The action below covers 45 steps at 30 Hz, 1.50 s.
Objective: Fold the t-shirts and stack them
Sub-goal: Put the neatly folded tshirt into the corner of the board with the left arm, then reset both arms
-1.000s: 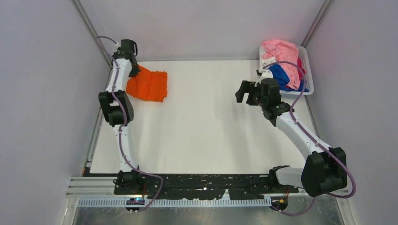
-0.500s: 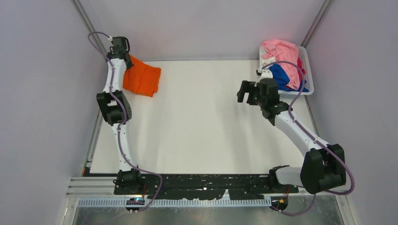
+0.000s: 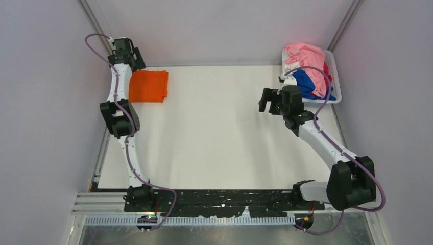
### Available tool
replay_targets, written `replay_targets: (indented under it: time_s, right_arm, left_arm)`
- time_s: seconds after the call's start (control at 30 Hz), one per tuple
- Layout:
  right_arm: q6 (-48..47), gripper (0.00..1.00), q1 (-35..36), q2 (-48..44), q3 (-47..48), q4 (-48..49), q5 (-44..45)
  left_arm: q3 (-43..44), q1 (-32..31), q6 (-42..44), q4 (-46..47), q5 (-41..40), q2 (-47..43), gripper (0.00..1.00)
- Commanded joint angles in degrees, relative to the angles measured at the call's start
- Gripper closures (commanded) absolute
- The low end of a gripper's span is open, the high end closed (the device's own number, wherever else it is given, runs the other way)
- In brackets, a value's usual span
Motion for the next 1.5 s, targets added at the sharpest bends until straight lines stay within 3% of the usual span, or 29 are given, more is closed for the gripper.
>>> replay_targets:
  time_s: [0.0,0.27,0.53,0.7,0.8,0.87,1.13,1.47]
  right_arm:
    - [0.09,0.05,0.13,-1.92,0.81,0.79,1.51]
    - [0.72,0.05,-1.46,-5.98,-5.0,1.35,-0.41]
    - [0.95,0.05,-4.84,-9.97,-10.0,2.33,-2.14]
    - [0.46,0.05,-5.7,-17.23,-15.35,4.84,-0.39]
    - [0.93,0.05,-5.73,-22.25,-18.02,4.31,0.09]
    - [0.97,0.05,-5.76,-25.31,-19.46,3.68,-0.29]
    - [4.94,0.05,-5.76,-33.19,-27.04,8.46,5.68]
    - [4.78,0.05,-5.83,-33.63,-27.66,8.9,5.82]
  left_arm:
    - [-5.16,-0.67,-4.11,5.37,3.41,-13.22,0.0]
    - [-21.87,-8.32,-6.59,7.27,7.25,-29.59,0.0]
    - [-56.77,-18.65,-11.51,24.56,9.95,-52.49,0.0]
    - [-82.52,-26.98,-11.54,33.69,3.3,-70.5,0.0]
    - [-98.04,-30.27,-12.51,43.25,3.85,-79.32,0.0]
    - [-103.4,-31.4,-13.7,42.34,2.77,-83.36,0.0]
    - [-106.87,-31.64,-13.5,37.54,-0.95,-90.08,0.01]
    - [-108.22,-31.65,-12.21,35.63,-3.85,-95.27,0.0]
